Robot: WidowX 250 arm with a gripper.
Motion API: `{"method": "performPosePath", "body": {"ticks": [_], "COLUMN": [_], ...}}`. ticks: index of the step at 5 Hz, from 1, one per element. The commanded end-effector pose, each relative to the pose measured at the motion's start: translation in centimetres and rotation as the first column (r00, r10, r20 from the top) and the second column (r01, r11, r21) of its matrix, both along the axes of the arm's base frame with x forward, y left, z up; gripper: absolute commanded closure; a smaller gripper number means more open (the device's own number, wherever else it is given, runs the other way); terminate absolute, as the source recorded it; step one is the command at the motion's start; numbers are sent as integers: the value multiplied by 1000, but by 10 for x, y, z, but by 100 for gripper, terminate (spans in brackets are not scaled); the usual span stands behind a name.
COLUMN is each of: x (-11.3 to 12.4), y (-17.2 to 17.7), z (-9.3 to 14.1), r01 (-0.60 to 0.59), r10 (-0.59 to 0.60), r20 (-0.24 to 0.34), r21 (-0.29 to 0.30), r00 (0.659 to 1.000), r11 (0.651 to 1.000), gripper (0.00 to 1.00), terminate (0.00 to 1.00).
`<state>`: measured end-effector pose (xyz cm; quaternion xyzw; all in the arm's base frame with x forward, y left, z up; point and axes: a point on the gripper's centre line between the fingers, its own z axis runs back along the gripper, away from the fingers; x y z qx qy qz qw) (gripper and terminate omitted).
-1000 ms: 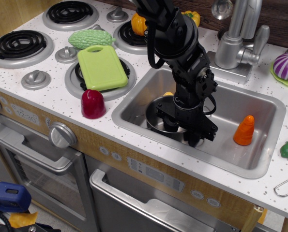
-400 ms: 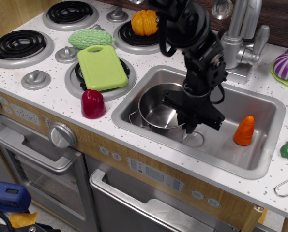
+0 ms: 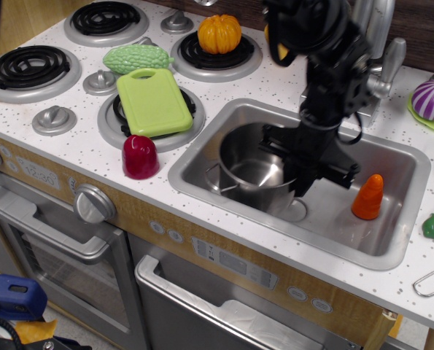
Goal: Pick up pot from sink
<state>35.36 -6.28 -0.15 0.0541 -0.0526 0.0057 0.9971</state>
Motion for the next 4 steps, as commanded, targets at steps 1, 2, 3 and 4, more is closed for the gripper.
{"method": "performPosePath", "body": {"ticks": [1,2,3,4], "x": [19,25,27,26], "y": [-15,-18,-16,-15], "z": [57,69,74,75], "r01": [4,9,21,27], "r10": [-5,-11,-22,-28], "r20": [77,64,68,80], "r21": [9,27,22,17], "r00": [997,998,997,996], "r11": [1000,1000,1000,999], "gripper": [100,100,100,100], "terminate": [0,0,0,100]}}
